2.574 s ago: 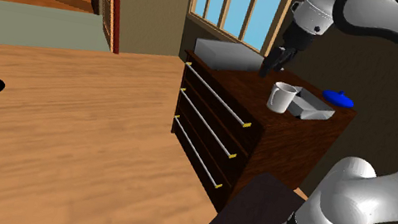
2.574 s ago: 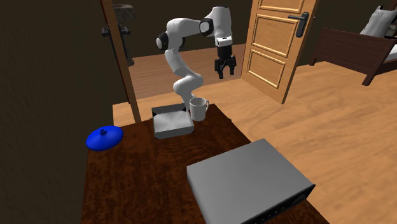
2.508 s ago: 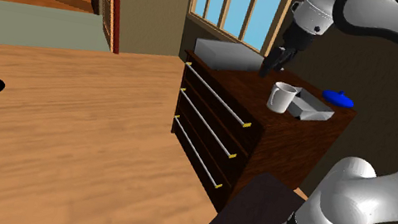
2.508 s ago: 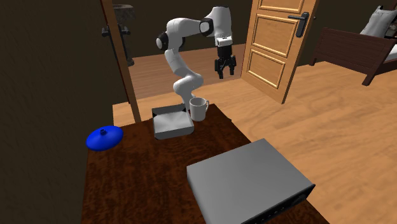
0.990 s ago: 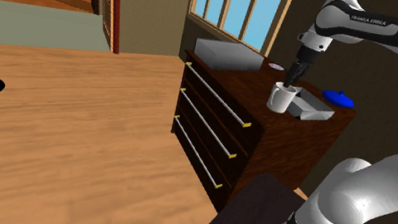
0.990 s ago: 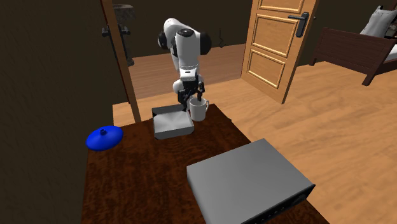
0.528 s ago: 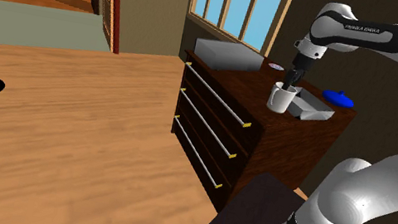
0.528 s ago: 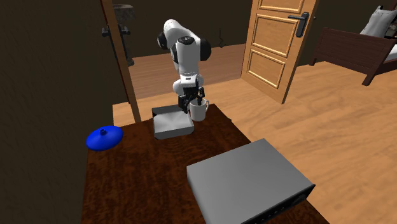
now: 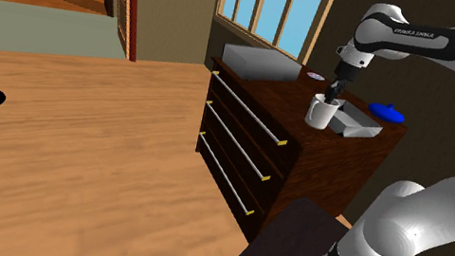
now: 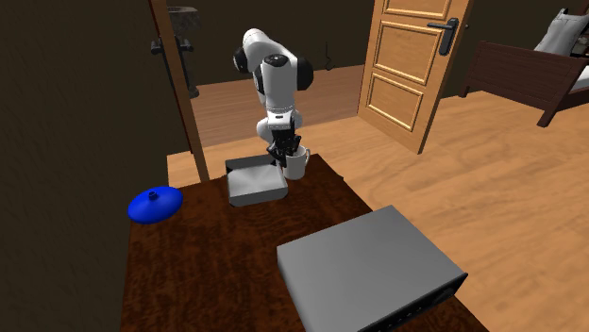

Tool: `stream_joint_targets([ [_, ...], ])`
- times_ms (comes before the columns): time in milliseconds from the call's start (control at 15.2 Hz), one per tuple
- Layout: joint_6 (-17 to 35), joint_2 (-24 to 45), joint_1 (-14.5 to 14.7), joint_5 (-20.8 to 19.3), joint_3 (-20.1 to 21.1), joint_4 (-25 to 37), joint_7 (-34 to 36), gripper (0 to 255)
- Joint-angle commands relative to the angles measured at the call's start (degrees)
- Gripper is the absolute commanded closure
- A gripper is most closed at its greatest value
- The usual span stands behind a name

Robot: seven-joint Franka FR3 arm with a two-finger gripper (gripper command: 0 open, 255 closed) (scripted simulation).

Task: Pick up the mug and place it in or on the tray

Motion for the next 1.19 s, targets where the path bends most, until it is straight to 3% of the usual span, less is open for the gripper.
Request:
stream_joint_targets([
  [0, 0.0, 0.0, 0.0, 0.0, 0.0, 0.0, 0.0, 255],
  [396, 0.0, 0.0, 0.0, 0.0, 0.0, 0.0, 0.0, 255],
  [1122, -8.2, 1.2, 0.7, 1.1, 1.0, 9.3, -0.2, 255],
])
